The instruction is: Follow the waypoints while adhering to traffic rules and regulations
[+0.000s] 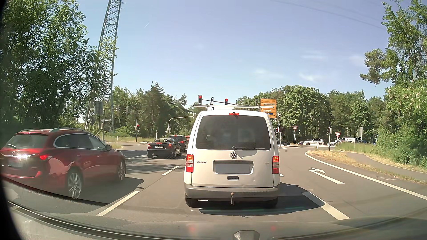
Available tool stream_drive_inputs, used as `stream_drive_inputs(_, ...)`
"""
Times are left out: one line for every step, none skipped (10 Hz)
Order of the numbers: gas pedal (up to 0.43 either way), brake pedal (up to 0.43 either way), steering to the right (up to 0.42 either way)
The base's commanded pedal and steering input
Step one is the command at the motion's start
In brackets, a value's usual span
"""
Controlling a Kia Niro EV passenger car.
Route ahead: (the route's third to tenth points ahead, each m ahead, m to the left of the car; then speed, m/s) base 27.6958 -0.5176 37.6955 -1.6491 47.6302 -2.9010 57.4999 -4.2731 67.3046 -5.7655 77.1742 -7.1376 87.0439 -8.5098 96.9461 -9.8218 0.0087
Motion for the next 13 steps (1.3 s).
stream_drive_inputs(0.0,0.25,0.007)
stream_drive_inputs(0.0,0.25,0.007)
stream_drive_inputs(0.0,0.256,0.006)
stream_drive_inputs(0.0,0.25,0.007)
stream_drive_inputs(0.0,0.25,0.007)
stream_drive_inputs(0.0,0.25,0.007)
stream_drive_inputs(0.0,0.25,0.007)
stream_drive_inputs(0.0,0.25,0.006)
stream_drive_inputs(0.0,0.256,0.007)
stream_drive_inputs(0.0,0.256,0.007)
stream_drive_inputs(0.0,0.25,0.006)
stream_drive_inputs(0.0,0.256,0.007)
stream_drive_inputs(0.0,0.256,0.007)
